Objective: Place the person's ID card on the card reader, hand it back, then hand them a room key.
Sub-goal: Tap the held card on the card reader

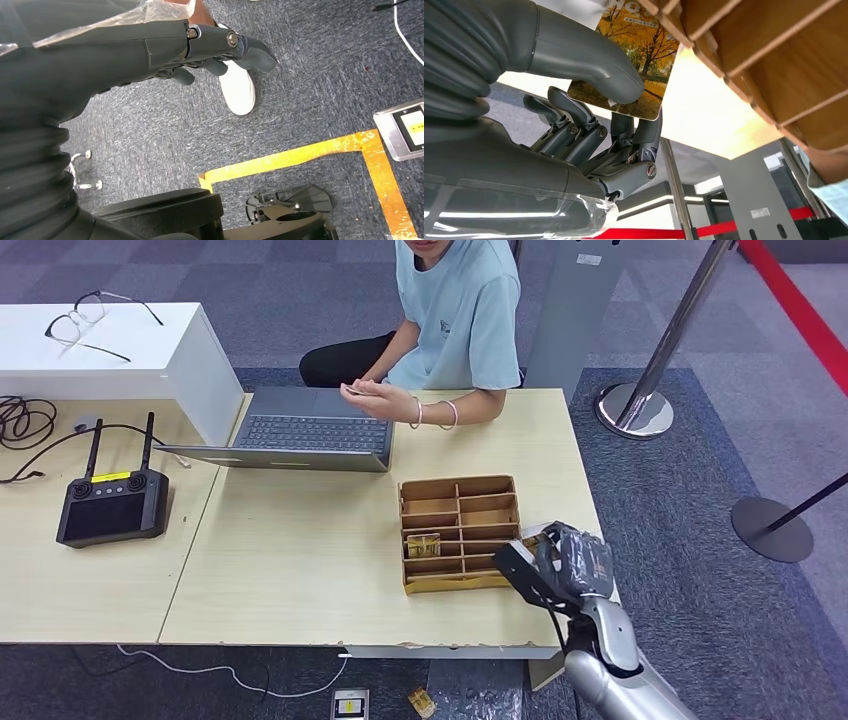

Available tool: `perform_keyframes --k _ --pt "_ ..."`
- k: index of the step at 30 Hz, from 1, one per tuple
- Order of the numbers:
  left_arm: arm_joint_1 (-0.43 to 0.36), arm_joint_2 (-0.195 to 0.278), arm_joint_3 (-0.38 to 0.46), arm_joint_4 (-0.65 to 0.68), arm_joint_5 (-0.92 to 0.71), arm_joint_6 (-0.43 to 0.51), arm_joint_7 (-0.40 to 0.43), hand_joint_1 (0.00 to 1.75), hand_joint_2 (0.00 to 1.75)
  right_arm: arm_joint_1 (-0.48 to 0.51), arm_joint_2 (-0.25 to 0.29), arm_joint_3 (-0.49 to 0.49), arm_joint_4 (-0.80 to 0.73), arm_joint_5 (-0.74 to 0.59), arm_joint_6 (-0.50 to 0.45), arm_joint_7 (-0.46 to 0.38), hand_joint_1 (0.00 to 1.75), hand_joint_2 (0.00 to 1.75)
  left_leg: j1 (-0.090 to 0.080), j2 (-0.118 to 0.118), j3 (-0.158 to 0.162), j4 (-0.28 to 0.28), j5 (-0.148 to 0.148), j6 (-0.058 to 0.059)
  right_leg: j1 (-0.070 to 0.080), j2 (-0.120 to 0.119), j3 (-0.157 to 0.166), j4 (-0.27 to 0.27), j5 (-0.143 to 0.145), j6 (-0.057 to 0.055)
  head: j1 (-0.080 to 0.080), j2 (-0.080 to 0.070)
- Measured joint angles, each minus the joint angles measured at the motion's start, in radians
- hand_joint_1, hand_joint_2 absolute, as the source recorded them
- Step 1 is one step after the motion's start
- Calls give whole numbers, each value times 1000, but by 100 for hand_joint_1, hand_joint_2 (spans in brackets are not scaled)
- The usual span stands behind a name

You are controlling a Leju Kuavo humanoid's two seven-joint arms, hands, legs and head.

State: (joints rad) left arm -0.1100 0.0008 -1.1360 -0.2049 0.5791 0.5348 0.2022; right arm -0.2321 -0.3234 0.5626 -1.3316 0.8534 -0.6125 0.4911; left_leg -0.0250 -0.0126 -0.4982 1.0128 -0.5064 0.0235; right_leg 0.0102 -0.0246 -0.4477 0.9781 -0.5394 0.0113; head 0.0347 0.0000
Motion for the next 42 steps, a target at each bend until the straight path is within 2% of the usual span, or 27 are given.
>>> perform_keyframes --k 25,31,42 --pt "0 0 0 0 1 7 -8 0 175 -1 18 31 48 -22 -1 -16 175 175 0 0 0 0 0 0 0 0 0 0 0 0 0 0" --pt "0 0 0 0 -3 9 -11 0 175 -9 22 35 55 -130 -41 -23 175 175 0 0 0 0 0 0 0 0 0 0 0 0 0 0" --pt "0 0 -5 0 -3 10 -13 0 175 -28 17 29 55 -216 -70 -49 175 175 0 0 0 0 0 0 0 0 0 0 0 0 0 0"
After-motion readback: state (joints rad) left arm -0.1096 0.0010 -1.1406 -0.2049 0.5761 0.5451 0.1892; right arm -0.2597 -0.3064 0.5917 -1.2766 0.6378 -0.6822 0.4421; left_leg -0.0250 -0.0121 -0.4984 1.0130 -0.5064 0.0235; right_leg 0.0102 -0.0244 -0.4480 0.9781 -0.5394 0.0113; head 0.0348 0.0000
